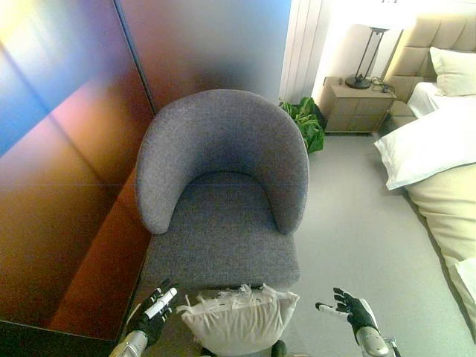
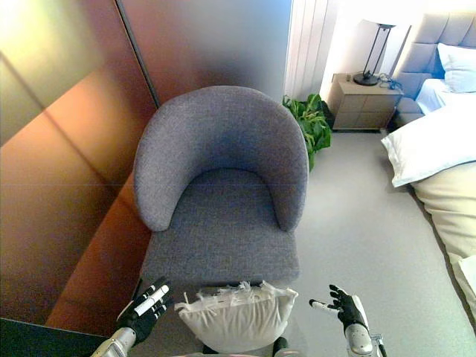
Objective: Pick up the pillow and put it on the sofa.
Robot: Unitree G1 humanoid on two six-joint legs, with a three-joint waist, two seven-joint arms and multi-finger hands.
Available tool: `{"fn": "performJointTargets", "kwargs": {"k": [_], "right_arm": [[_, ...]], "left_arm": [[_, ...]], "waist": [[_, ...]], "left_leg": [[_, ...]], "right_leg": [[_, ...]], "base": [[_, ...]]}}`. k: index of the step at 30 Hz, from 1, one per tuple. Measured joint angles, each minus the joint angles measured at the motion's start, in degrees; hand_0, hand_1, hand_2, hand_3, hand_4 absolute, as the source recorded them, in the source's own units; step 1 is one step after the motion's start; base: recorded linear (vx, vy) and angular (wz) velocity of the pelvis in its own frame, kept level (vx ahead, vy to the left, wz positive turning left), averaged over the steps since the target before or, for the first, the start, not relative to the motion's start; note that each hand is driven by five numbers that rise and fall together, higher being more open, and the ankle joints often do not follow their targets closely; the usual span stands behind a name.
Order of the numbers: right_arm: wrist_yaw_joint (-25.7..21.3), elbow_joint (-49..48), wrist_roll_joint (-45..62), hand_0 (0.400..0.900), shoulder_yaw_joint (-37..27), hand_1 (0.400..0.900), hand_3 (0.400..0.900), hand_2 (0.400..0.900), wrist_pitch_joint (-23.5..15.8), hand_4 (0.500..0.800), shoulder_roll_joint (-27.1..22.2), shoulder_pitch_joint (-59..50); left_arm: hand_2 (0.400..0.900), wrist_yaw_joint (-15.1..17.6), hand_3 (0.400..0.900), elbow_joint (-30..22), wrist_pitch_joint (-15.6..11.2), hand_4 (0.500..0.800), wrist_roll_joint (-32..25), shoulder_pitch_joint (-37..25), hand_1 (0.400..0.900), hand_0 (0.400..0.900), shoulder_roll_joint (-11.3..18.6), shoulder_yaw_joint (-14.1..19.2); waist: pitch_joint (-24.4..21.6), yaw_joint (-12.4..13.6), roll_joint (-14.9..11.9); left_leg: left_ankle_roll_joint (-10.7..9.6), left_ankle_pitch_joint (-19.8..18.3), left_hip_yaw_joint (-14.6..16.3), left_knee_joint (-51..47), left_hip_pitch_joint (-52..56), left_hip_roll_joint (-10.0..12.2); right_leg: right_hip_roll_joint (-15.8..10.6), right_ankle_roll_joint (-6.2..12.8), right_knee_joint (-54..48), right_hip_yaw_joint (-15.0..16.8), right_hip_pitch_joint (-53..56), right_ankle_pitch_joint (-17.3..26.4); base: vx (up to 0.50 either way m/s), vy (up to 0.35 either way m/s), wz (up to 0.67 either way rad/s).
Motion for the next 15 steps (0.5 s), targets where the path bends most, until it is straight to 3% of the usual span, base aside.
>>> {"fn": "performJointTargets", "kwargs": {"k": [15], "right_arm": [[0.02,0.00,-0.21,0.900,-0.90,0.900,0.900,0.900,0.01,0.800,-0.13,1.16]], "left_arm": [[0.900,0.65,0.900,0.03,0.67,0.800,0.18,0.20,0.900,0.900,-0.04,0.03]], "waist": [[-0.97,-0.01,0.90]], "left_leg": [[-0.02,-0.01,0.04,-0.01,-0.05,0.01]], "right_leg": [[0.00,0.00,-0.01,0.02,-0.05,0.00]], "base": [[0.00,0.000,0.00]]}}
